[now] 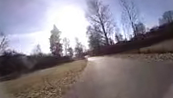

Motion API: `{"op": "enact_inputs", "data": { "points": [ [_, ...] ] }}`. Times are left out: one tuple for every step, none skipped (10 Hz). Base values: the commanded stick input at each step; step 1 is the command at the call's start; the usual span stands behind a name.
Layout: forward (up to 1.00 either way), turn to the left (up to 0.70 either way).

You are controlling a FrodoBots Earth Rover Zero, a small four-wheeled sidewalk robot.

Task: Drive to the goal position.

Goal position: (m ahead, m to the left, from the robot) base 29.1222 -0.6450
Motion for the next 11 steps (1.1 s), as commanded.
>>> {"op": "enact_inputs", "data": {
  "points": [
    [0.85,0.00],
    [0.85,0.00],
    [0.85,0.00],
    [0.85,0.00],
    [0.85,0.00],
    [0.85,0.00],
    [0.85,0.00],
    [0.85,0.00],
    [0.85,0.00],
    [0.85,0.00],
    [0.85,0.00]
  ]
}}
